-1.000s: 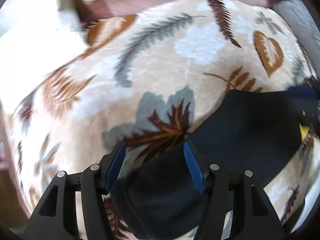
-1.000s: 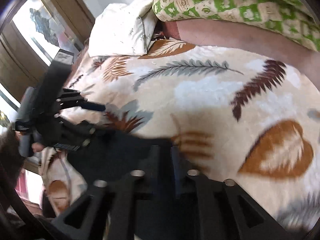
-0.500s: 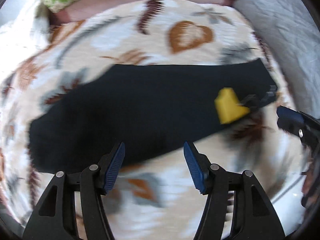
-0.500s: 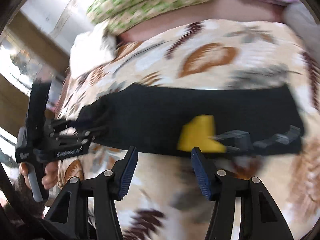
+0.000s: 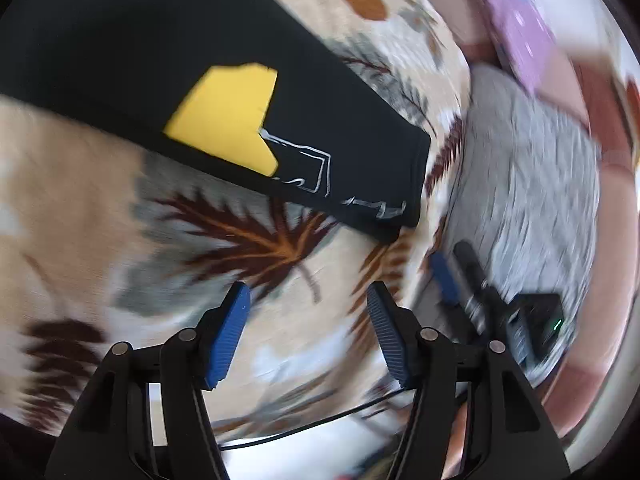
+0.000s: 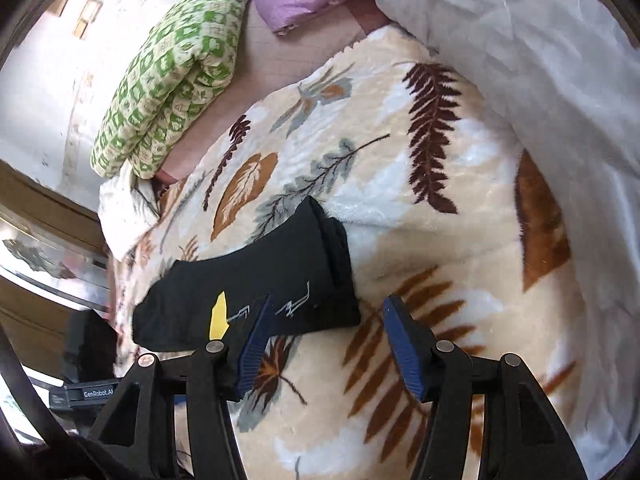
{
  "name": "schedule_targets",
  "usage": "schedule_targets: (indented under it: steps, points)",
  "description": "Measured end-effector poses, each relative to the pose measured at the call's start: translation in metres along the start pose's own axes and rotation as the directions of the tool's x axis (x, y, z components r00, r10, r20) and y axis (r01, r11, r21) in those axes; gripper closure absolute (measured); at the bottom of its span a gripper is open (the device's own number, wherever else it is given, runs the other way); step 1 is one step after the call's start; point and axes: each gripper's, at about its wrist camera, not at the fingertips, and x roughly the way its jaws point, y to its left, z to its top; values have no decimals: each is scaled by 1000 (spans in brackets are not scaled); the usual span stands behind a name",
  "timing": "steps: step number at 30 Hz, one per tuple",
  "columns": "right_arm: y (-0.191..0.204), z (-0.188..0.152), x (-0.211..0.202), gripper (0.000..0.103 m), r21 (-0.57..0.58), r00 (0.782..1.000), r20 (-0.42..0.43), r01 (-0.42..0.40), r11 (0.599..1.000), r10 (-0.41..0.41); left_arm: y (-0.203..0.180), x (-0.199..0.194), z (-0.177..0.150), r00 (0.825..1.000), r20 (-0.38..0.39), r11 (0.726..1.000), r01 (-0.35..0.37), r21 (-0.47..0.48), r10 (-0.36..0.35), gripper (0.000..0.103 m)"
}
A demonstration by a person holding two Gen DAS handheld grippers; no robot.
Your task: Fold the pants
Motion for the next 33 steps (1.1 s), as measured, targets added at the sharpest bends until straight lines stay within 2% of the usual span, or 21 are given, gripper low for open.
schedule_targets:
  steps: [2, 5, 10, 12, 15, 19, 22, 26, 28, 33]
  points:
    - [-6, 3, 9, 44, 15, 1000, -6, -30, 999, 30, 0, 13, -1, 999, 9, 996, 40, -75, -39, 45]
    - [-9, 8, 22, 44, 18, 998, -21, -54, 998, 54, 2, 27, 1, 995, 70, 985, 75, -157, -65, 45]
    - [-16, 21, 40, 44, 6, 996, -50, -79, 997, 79, 12, 34, 4, 979, 171, 946, 158, -284, -112, 45]
    - [-19, 26, 45, 43, 10, 994, -54, -94, 996, 95, 5, 35, 5, 977, 187, 949, 156, -273, -107, 45]
    - [-22, 32, 53, 43, 15, 990, -66, -124, 992, 125, -4, 35, 5, 962, 256, 956, 156, -247, -91, 45]
    - [-25, 36, 62, 42, 29, 981, -85, -174, 984, 176, -11, 42, 13, 962, 266, 943, 150, -296, -70, 41]
    - [-28, 40, 69, 41, 60, 974, -81, -205, 977, 210, -14, 42, 14, 959, 275, 945, 150, -290, -68, 40]
    - [-29, 45, 84, 41, 77, 964, -115, -231, 970, 238, -12, 36, 24, 956, 286, 951, 143, -273, -62, 56]
    - [-26, 49, 92, 41, 73, 955, -132, -257, 964, 265, -6, 39, 27, 961, 268, 947, 149, -285, -71, 57]
    - [-18, 58, 114, 40, 66, 930, -188, -309, 949, 315, -14, 41, 24, 961, 274, 970, 96, -224, -32, 57]
